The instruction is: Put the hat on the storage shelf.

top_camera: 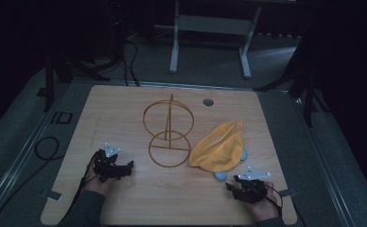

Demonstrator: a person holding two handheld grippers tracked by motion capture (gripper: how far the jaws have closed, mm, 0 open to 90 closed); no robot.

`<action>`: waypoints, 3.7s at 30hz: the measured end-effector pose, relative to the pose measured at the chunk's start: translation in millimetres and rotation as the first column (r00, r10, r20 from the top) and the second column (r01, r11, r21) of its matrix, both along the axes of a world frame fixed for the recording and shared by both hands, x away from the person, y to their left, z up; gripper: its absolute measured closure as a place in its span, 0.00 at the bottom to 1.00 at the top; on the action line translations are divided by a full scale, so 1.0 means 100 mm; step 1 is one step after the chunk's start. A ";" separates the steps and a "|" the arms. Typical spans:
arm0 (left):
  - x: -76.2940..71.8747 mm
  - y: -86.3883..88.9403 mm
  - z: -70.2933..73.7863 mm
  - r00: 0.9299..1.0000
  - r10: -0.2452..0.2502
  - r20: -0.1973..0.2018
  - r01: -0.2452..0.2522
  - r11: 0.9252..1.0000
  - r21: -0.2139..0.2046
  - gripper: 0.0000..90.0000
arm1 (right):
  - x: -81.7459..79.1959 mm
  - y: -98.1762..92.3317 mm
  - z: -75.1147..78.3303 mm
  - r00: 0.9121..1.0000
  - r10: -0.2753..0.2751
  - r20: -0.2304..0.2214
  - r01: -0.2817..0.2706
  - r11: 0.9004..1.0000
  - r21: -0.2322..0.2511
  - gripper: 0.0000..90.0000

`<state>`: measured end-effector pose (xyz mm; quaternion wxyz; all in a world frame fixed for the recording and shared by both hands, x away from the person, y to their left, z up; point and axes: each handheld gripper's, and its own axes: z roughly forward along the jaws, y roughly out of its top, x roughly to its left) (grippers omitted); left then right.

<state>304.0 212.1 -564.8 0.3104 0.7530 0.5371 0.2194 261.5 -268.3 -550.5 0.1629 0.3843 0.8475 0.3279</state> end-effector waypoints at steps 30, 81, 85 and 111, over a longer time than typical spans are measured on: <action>0.00 0.00 0.00 1.000 -0.002 -0.001 0.002 1.000 0.002 0.11 | -0.01 0.26 0.18 0.992 0.122 0.028 -0.120 0.989 -0.082 0.58; 0.00 0.00 0.00 1.000 0.002 0.000 -0.002 1.000 0.000 0.11 | 0.21 0.34 0.22 0.993 0.103 0.060 -0.098 0.992 -0.081 0.91; 0.00 0.00 0.00 1.000 0.001 0.000 -0.001 1.000 0.001 0.11 | 0.19 0.28 0.34 0.991 0.097 0.090 -0.091 0.994 -0.068 0.91; 0.00 0.00 0.00 1.000 0.004 0.004 -0.004 1.000 -0.003 0.11 | 0.56 -0.13 1.24 0.975 0.073 0.209 -0.051 0.993 -0.108 0.91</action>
